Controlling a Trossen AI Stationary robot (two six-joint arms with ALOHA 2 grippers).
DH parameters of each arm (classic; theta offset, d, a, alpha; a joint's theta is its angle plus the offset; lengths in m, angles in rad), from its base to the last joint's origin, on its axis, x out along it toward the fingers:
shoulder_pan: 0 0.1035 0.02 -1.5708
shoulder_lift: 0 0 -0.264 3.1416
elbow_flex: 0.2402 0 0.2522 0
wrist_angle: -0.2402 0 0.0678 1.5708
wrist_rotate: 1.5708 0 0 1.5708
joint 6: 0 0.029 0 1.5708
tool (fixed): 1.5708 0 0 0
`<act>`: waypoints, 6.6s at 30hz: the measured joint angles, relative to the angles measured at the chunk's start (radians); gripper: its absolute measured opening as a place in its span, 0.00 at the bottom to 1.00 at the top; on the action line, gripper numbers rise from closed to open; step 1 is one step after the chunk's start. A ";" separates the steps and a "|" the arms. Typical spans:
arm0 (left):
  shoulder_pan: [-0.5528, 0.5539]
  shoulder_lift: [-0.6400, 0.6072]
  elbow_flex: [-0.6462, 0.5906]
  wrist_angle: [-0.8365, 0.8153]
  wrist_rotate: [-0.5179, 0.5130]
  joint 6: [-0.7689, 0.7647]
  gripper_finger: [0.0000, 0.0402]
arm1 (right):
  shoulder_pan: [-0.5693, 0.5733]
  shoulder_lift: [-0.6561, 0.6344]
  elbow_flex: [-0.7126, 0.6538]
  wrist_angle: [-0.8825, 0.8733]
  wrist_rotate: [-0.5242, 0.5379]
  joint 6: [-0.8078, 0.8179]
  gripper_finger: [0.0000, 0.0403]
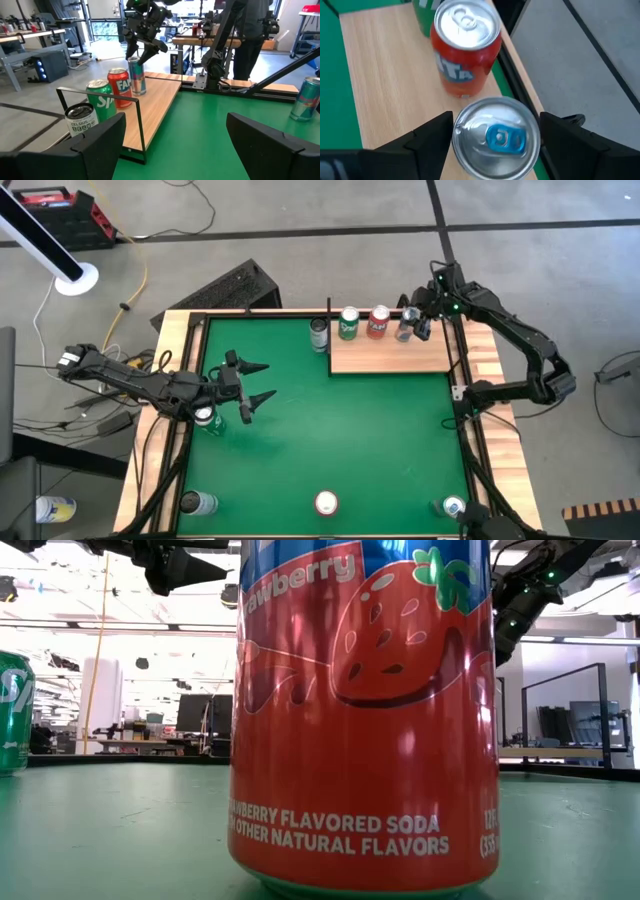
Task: Place canned beverage on shelf
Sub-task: Put the top blue soda can on the shelf, then put the bottom white and blue soda can on the shelf
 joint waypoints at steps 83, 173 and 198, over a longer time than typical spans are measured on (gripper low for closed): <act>-0.691 0.569 0.786 -1.134 0.384 -0.982 0.83 | 1.357 0.002 0.105 0.503 0.326 0.781 0.79; -0.113 0.782 1.079 -1.600 0.472 -1.282 0.60 | 1.412 -0.022 0.105 0.295 0.360 0.500 0.79; 0.068 0.848 1.078 -1.223 0.755 -0.131 0.60 | 1.397 -0.205 0.105 0.013 0.355 0.514 0.79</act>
